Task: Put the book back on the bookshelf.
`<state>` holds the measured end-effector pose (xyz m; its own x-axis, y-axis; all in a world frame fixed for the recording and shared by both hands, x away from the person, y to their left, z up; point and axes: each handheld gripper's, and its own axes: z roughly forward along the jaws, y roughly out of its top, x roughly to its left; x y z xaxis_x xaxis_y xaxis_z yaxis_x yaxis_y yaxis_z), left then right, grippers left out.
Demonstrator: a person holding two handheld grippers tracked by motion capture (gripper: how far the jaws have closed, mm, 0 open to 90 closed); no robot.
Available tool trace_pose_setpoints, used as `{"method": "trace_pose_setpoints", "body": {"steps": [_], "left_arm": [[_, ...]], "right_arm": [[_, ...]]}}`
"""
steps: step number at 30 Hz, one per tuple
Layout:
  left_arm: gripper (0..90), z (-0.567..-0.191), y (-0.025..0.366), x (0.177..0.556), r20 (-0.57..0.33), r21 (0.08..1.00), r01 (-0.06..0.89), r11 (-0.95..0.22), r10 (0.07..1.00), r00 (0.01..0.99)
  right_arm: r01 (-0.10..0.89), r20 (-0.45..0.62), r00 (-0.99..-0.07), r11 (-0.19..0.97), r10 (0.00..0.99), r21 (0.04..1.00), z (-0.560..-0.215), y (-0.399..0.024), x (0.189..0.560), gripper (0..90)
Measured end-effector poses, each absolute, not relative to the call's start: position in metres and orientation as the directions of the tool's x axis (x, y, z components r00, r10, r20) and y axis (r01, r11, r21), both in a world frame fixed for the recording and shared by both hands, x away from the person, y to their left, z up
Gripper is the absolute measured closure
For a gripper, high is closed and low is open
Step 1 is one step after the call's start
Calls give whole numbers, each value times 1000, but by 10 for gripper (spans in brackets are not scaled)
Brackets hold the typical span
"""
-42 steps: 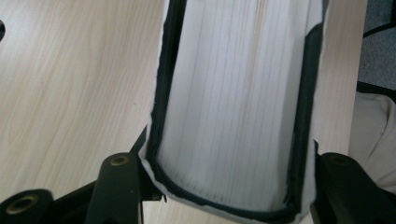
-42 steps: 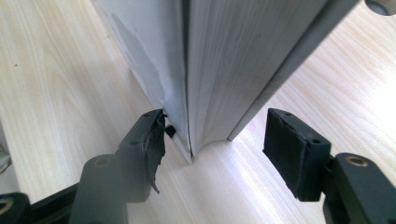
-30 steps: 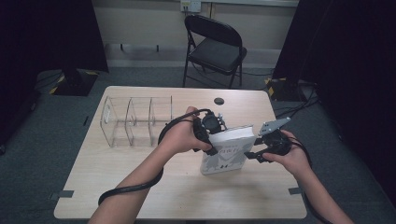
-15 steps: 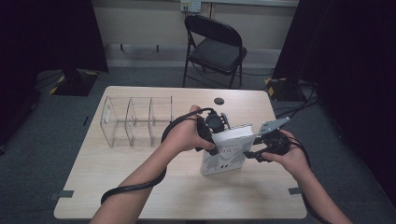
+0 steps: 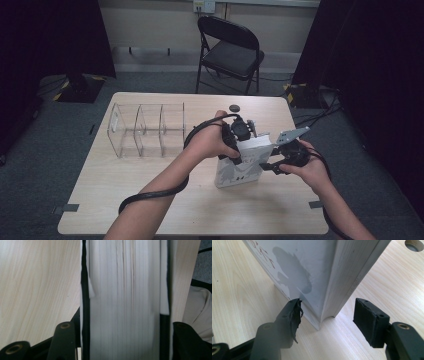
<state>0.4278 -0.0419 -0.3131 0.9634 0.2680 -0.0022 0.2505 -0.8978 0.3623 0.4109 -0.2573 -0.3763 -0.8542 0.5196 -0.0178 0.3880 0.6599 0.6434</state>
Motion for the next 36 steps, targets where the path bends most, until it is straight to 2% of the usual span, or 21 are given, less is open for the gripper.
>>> {"method": "trace_pose_setpoints", "body": {"steps": [10,14,24,36], "left_arm": [[472,-319,-49,431,-43,371,281,-885,286,957],[482,-317,-52,432,-30,346,267,-900,274,961],[489,-319,-50,433,-44,366,285,-886,290,956],[457,-323,-52,435,-77,373,310,-875,304,950]], "right_arm": [[390,-11,-852,650,523,652,-376,-261,411,381],[387,-14,-855,656,519,647,-376,-260,410,381],[386,-13,-858,660,514,644,-376,-256,411,381],[390,-8,-856,655,517,646,-375,-260,409,381]]}}
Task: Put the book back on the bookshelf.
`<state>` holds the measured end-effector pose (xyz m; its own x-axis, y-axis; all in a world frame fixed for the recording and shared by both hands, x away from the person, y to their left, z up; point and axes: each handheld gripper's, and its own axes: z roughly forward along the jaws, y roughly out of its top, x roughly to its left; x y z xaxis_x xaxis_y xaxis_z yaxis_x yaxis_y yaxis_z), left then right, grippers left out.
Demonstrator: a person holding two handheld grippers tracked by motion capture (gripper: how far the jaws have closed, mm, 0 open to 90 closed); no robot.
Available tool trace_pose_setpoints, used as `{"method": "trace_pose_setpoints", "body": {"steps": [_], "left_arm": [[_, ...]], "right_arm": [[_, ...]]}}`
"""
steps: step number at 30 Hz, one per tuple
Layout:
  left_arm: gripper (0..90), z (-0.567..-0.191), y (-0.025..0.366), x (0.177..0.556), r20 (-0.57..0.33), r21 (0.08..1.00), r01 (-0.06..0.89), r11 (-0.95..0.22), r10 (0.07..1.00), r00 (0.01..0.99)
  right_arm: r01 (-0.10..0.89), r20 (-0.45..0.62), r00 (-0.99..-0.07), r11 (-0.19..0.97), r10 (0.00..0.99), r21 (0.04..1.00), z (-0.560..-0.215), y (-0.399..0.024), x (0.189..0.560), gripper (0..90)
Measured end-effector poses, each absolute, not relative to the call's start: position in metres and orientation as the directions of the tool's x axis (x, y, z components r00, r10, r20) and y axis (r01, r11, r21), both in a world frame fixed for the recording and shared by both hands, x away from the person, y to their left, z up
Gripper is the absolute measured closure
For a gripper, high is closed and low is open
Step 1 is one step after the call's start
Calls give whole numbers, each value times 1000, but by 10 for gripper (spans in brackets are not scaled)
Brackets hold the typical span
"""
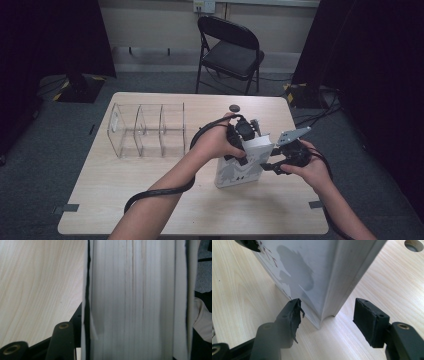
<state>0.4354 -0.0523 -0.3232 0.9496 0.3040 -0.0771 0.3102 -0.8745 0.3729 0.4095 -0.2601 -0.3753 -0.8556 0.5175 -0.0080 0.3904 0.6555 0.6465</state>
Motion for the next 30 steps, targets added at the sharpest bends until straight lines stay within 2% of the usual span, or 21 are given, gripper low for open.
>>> {"method": "trace_pose_setpoints", "body": {"steps": [13,18,22,30], "left_arm": [[468,-324,-57,435,-57,328,292,-898,290,955],[442,-327,-58,434,-79,318,330,-889,322,944],[388,-329,-61,431,-67,293,317,-902,312,948],[392,-329,-61,432,-61,276,304,-912,299,952]], "right_arm": [[400,0,-851,649,524,647,-382,-264,407,375],[405,2,-848,646,529,647,-383,-265,406,375],[406,0,-847,646,532,646,-383,-267,405,375],[406,-1,-846,646,533,647,-387,-271,404,375]]}}
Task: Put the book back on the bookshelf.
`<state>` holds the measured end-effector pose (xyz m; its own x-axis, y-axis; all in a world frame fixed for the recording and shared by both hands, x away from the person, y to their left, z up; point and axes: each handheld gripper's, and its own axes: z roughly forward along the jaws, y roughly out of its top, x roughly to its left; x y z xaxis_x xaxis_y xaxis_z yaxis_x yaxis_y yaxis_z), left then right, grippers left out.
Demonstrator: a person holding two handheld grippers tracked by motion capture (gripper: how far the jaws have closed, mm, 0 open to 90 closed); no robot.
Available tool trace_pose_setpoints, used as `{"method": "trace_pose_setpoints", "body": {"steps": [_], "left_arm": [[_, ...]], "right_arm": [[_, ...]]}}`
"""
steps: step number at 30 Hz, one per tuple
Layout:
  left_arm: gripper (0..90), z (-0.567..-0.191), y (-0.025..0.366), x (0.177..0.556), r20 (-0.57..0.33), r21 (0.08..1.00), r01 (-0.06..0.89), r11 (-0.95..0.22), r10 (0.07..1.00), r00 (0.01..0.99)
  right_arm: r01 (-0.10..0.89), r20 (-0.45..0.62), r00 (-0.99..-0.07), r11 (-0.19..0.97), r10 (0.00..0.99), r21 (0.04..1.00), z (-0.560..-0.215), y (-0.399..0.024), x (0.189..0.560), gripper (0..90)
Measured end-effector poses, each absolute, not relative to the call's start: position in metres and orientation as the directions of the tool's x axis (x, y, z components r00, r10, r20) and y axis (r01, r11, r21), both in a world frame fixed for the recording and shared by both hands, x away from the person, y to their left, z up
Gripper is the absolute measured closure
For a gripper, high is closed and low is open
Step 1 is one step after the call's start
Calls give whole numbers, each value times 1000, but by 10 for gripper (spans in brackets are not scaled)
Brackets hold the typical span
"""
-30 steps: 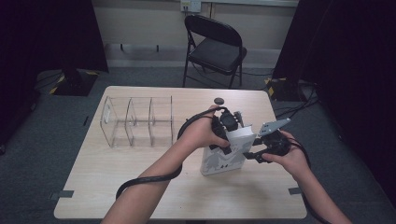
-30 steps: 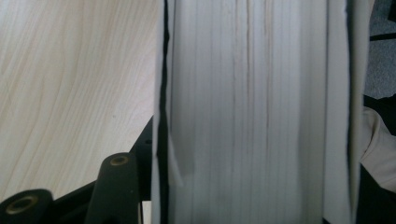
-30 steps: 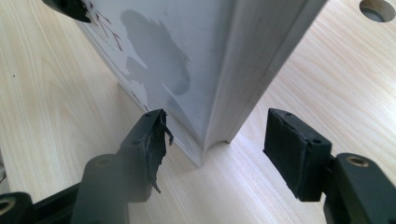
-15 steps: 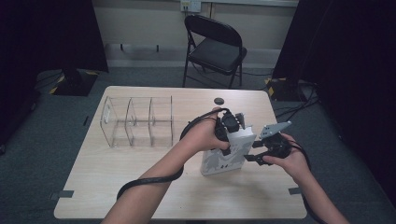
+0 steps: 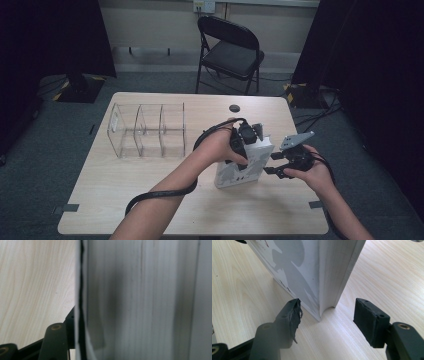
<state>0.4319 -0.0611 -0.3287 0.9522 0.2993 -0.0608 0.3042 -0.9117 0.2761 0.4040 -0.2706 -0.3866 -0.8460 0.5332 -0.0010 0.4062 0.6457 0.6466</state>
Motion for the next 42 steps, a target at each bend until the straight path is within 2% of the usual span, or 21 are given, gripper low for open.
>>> {"method": "trace_pose_setpoints", "body": {"steps": [6,10,13,15,19,23,35,42], "left_arm": [[387,-330,-57,434,-52,318,291,-902,290,955],[383,-330,-59,432,-42,303,289,-908,290,956],[404,-329,-60,431,-31,285,285,-915,289,957],[430,-329,-61,430,13,273,282,-920,296,955],[469,-327,-61,428,22,275,276,-921,293,956],[511,-323,-60,426,-1,290,290,-912,303,953],[524,-321,-57,423,-6,285,347,-894,360,933],[527,-316,-54,421,-20,276,380,-883,390,921]], "right_arm": [[416,8,-842,640,539,646,-390,-271,402,373],[412,0,-842,644,539,645,-397,-270,401,345],[417,5,-838,635,546,650,-402,-270,399,317],[416,3,-836,628,549,658,-407,-270,399,280],[434,15,-824,615,566,658,-416,-272,399,247],[436,17,-821,607,571,664,-424,-274,398,217],[473,34,-791,575,611,668,-452,-279,393,154],[479,29,-783,572,621,665,-467,-278,390,152]]}}
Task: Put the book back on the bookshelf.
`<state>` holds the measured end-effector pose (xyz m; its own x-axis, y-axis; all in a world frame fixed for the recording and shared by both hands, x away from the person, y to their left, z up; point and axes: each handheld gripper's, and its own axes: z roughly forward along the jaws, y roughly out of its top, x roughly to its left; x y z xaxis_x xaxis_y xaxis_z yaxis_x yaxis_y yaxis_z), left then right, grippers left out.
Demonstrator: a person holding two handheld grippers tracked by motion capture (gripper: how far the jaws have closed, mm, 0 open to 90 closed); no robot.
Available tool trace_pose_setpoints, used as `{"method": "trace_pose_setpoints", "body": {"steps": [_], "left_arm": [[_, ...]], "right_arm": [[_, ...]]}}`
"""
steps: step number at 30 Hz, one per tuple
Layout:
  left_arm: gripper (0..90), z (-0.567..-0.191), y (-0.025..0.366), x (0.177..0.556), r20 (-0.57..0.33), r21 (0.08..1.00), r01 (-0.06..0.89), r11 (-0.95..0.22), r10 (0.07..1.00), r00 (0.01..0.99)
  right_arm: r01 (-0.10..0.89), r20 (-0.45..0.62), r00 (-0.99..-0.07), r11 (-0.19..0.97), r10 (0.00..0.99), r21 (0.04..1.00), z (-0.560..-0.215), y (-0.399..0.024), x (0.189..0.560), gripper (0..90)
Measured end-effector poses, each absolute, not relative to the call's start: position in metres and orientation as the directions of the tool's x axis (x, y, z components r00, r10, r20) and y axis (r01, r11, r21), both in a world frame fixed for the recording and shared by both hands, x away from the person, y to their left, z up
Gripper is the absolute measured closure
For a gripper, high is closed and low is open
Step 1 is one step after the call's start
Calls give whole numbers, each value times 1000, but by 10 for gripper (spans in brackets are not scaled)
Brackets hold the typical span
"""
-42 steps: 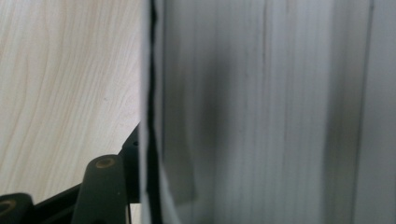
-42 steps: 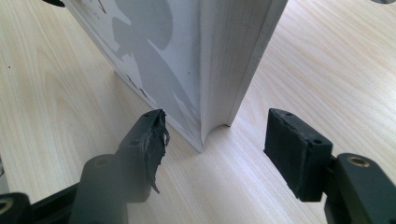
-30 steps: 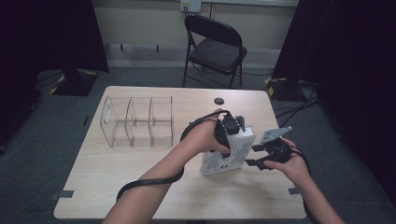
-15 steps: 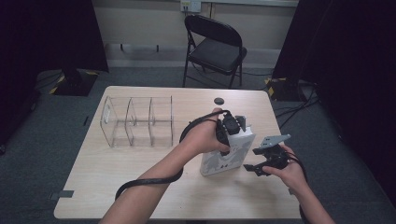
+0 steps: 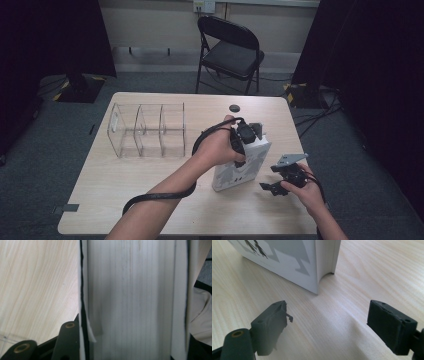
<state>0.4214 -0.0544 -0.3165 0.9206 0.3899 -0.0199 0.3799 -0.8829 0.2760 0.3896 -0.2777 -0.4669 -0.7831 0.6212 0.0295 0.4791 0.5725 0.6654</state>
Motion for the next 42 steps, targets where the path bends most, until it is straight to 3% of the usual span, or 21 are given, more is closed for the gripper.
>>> {"method": "trace_pose_setpoints", "body": {"steps": [14,25,37,42], "left_arm": [[527,-317,-38,422,-29,265,420,-868,428,903],[527,-312,-19,422,-34,267,460,-847,468,883],[511,-320,-10,420,-15,284,437,-854,451,892],[462,-323,-13,424,7,283,419,-863,438,899]], "right_arm": [[479,-19,-764,586,645,654,-490,-277,379,150],[460,-5,-733,501,680,733,-500,-280,373,132],[460,-6,-732,500,681,733,-500,-280,373,131],[461,-5,-731,500,682,733,-500,-280,373,131]]}}
